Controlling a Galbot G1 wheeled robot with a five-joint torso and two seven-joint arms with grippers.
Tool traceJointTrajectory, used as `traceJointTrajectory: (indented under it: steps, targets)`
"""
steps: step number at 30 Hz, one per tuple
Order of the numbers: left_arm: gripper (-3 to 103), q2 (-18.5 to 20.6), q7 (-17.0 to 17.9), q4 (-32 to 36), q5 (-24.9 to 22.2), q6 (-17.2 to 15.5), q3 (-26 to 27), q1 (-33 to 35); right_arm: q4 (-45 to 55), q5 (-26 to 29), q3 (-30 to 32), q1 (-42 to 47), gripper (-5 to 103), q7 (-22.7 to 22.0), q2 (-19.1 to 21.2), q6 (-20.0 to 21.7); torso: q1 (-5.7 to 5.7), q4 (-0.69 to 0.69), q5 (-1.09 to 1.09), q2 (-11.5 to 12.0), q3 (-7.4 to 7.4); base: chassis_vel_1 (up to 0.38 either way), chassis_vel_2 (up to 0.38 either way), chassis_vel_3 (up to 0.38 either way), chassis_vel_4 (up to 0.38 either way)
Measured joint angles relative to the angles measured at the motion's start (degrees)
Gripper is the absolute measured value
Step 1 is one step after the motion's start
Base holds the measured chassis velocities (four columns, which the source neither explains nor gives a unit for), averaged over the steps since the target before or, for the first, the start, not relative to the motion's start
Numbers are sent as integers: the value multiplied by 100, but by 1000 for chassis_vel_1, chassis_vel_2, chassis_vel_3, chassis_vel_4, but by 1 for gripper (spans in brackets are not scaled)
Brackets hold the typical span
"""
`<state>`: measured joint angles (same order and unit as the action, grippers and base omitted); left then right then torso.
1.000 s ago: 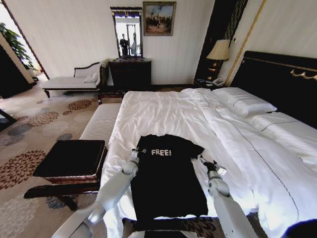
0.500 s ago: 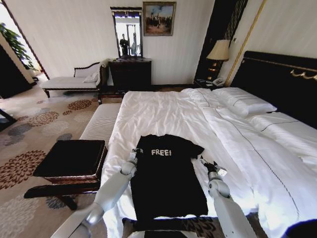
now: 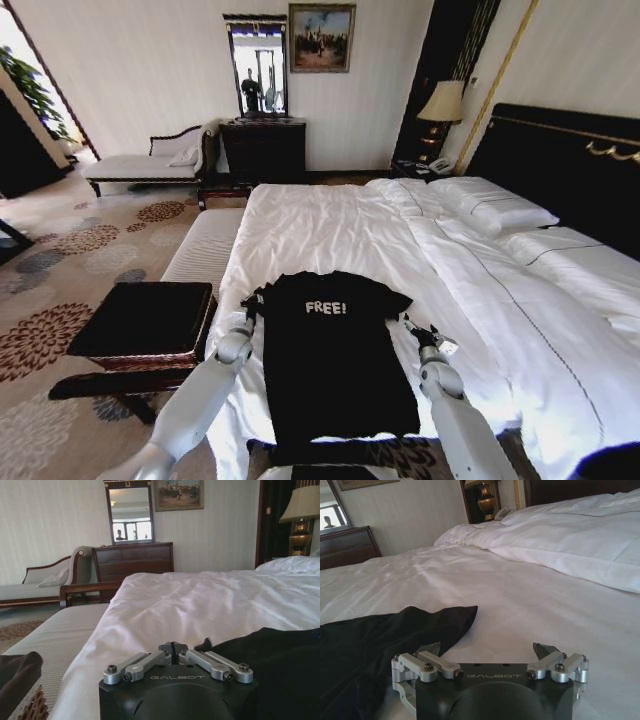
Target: Fold the clothes on the bed and place them into the basket.
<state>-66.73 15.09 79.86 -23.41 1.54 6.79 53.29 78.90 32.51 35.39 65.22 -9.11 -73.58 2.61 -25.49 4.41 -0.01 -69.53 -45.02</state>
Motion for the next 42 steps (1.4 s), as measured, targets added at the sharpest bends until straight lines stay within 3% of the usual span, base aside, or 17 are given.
traceJointTrajectory:
  steps: [9, 10, 12, 17, 20, 21, 22, 24, 26, 27, 30, 35, 37, 42]
  targets:
    - [0, -335, 132, -697, 218, 90, -5, -307, 21, -24, -45, 31, 100, -2, -6, -8, 0, 3, 0, 0, -1, 0, 0, 0, 0]
    - [4, -345, 141, -730, 216, 69, -17, -327, 22, -24, -38, 33, 100, 1, 12, -11, 0, 3, 0, 1, -1, 0, 0, 0, 0]
    - [4, -337, 147, -729, 210, 55, -18, -326, 21, -19, -21, 32, 100, 6, 31, -14, 0, 3, 1, 0, 0, 0, 0, 0, 0]
    - [26, -127, 193, -397, 152, -1, 80, -106, -1, 515, 79, -105, 100, 27, 101, 68, 0, 3, 1, 0, 0, 0, 0, 0, 0]
    - [31, 94, 253, 55, 99, -42, 210, 181, -47, 1505, 111, -301, 100, 117, 193, 371, 0, 1, 2, 0, 0, 0, 0, 0, 0]
    - [42, 148, 273, 229, 65, -60, 260, 288, -79, 1911, 115, -403, 100, 163, 229, 500, 0, 2, 2, 0, 0, 0, 0, 0, 0]
    - [42, 148, 273, 229, 65, -60, 260, 288, -79, 1911, 115, -403, 100, 163, 229, 500, 0, 2, 2, 0, 0, 0, 0, 0, 0]
    - [47, 254, 299, 603, -62, -115, 376, 560, -223, 2617, 124, -645, 100, 213, 284, 717, 0, 2, 0, 0, 0, 0, 0, 0, 0]
    - [59, 332, 304, 902, -161, -138, 493, 837, -508, 2979, 107, -900, 100, 271, 302, 814, 0, 2, 2, 0, 0, 0, 0, 0, 0]
    - [59, 332, 304, 902, -161, -138, 493, 837, -508, 2979, 107, -900, 100, 271, 302, 814, 0, 2, 2, 0, 0, 0, 0, 0, 0]
    - [76, 396, 292, 1237, -200, -120, 700, 1351, -1240, 3143, 70, -1337, 100, 376, 291, 836, 0, 0, 1, 0, 0, 0, 0, 0, 0]
    - [86, 368, 290, 1571, -195, -108, 987, 1891, -1905, 3080, 114, -1679, 100, 576, 249, 782, 0, 0, 1, 0, 0, 0, 0, 0, 0]
    - [97, 324, 295, 1766, -172, -103, 1096, 2152, -2057, 3156, 163, -1826, 100, 607, 226, 771, 1, 2, 1, 0, 0, 0, 0, 0, 0]
    - [100, 247, 300, 2025, -94, -103, 1153, 2525, -2207, 3218, 137, -2042, 103, 647, 202, 795, 0, 1, 2, 0, 0, 0, 0, 0, 0]
